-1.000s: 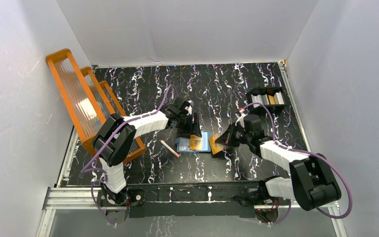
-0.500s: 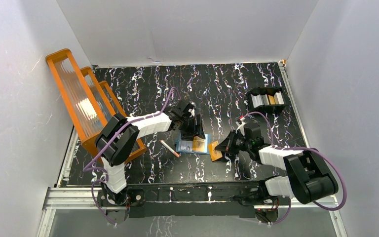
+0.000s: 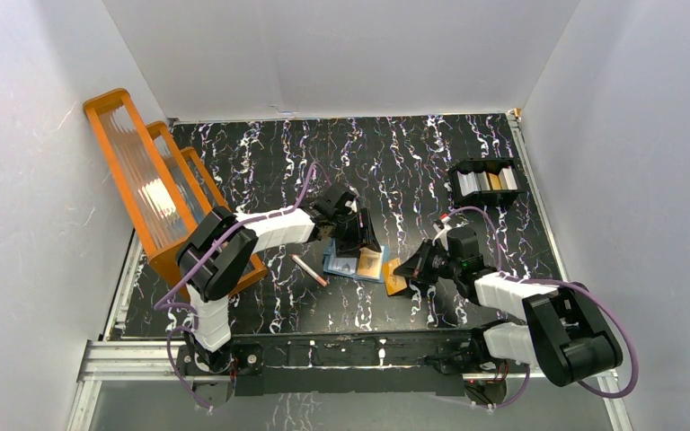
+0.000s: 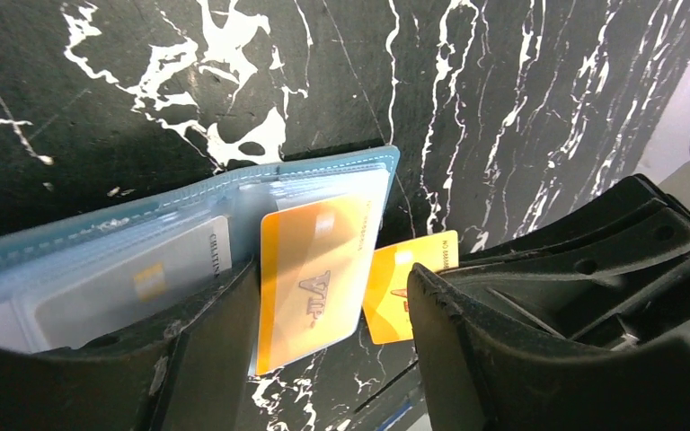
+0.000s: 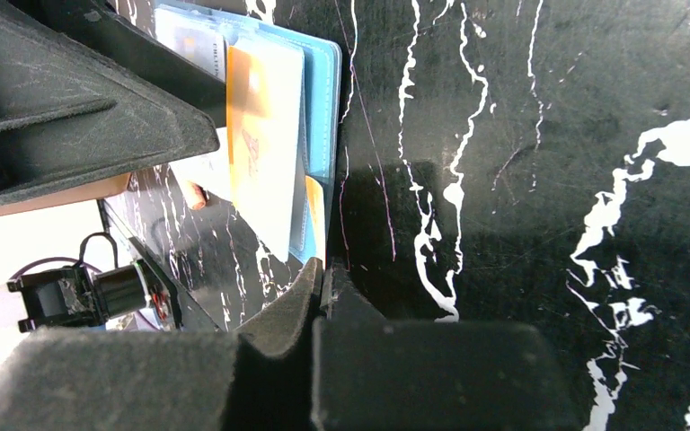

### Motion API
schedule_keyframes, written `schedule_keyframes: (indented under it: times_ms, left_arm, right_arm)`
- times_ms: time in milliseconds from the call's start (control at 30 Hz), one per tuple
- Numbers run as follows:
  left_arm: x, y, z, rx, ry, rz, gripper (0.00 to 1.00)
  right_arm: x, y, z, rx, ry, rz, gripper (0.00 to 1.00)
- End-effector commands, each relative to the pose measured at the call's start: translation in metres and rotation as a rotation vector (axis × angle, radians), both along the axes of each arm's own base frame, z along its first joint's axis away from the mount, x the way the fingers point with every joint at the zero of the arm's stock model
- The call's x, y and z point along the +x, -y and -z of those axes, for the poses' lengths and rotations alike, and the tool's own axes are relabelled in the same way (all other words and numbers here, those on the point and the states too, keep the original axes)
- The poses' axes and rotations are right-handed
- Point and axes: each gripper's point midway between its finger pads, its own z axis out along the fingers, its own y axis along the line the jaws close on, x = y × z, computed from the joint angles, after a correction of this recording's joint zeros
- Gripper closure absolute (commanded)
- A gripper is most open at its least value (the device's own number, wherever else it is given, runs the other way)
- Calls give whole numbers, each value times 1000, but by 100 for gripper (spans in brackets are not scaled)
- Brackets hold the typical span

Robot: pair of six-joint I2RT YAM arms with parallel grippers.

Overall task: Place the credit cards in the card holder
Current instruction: Insert the credit card into the card holder.

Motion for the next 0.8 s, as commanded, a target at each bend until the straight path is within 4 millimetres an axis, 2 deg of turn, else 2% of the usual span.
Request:
schedule_keyframes:
  times_ms: [0, 233, 400, 600, 633, 767]
  left_arm:
    - [-20, 21, -15, -119, -77, 36, 43]
    - [-23, 19, -18, -126, -89, 29, 43]
    - [-14, 11, -29, -74, -35, 42, 41]
    - [-4, -4, -42, -16, 20, 49, 38]
    - [-3, -6, -44, -9, 26, 50, 37]
    - [2, -15, -47, 32, 57, 47, 37]
  right_arm:
    - [2, 6, 3, -40, 15, 21, 100]
    - [6, 10, -2, -78, 41, 28, 100]
    - [9, 15, -12, -109, 64, 33, 100]
    - [11, 16, -32, -113, 99, 37, 100]
    - [21, 13, -48, -101, 137, 43, 100]
    - [25, 11, -62, -87, 159, 41, 100]
